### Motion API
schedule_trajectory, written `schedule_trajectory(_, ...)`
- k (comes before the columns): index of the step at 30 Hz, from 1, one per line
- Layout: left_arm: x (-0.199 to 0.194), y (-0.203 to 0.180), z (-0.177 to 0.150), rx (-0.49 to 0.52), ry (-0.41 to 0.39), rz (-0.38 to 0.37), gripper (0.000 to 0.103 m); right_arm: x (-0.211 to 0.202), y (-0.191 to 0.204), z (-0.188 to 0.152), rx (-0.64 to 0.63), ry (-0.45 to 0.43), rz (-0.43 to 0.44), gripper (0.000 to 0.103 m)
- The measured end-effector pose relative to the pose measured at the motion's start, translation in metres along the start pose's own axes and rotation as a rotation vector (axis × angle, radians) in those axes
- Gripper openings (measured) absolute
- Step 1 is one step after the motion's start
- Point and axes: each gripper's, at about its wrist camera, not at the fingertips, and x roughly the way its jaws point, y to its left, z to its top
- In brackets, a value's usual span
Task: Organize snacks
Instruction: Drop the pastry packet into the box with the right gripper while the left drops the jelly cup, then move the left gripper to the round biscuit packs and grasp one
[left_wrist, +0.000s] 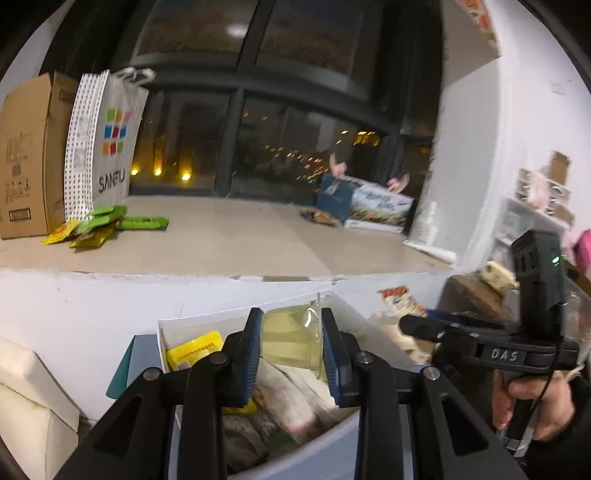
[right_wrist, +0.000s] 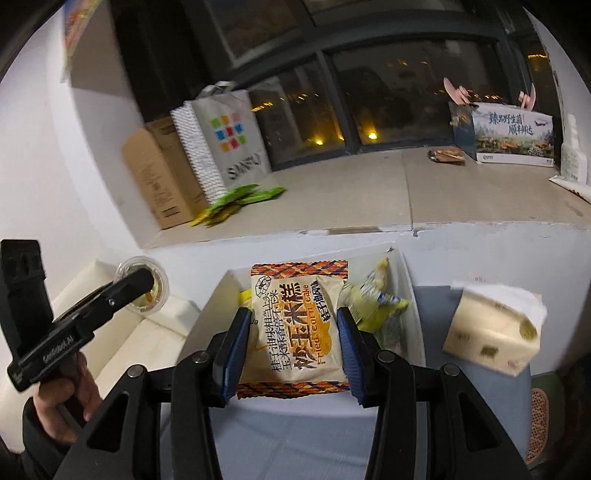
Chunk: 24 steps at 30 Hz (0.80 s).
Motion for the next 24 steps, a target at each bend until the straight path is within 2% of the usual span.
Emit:
schedule_trajectory(5,0.047,0.004,-0.003,0.045,0.050,0.106,0.034,0.038,-0.016,0.023,0.005,0.037,-0.072,0.050)
schedule_trajectory(7,0.053,0.007,-0.006,0.038,0.061,0.134,0.050,0.049,-0.015,0.027,-0.046,0.052,-0.115,0.050)
schedule_trajectory(9,0.054,0.012,-0.008,0.006,0.055,0.144,0.101,0.059,-0.015,0.029,-0.077,0.077,-0.147,0.053)
schedule_trajectory(10,0.052,0.013,-0.008,0.000,0.044,0.148,0.103,0.062,-0.016,0.029,-0.069,0.085,-0.147,0.061)
schedule_trajectory(11,0.047,0.014,-0.009,0.008,0.028,0.153,0.103,0.064,-0.019,0.028,-0.056,0.085,-0.156,0.087)
schedule_trajectory(12,0.045,0.013,-0.009,0.017,0.032,0.155,0.103,0.064,-0.020,0.028,-0.047,0.078,-0.162,0.100)
schedule_trajectory(13,0.041,0.012,-0.009,0.027,0.029,0.153,0.103,0.062,-0.022,0.027,-0.042,0.072,-0.164,0.103)
schedule_trajectory(16,0.029,0.008,-0.010,0.041,0.023,0.160,0.103,0.058,-0.016,0.023,-0.088,0.076,-0.189,0.103)
schedule_trajectory(24,-0.013,-0.001,-0.012,0.019,-0.006,0.115,0.103,0.030,0.021,0.019,-0.214,0.013,-0.216,0.103)
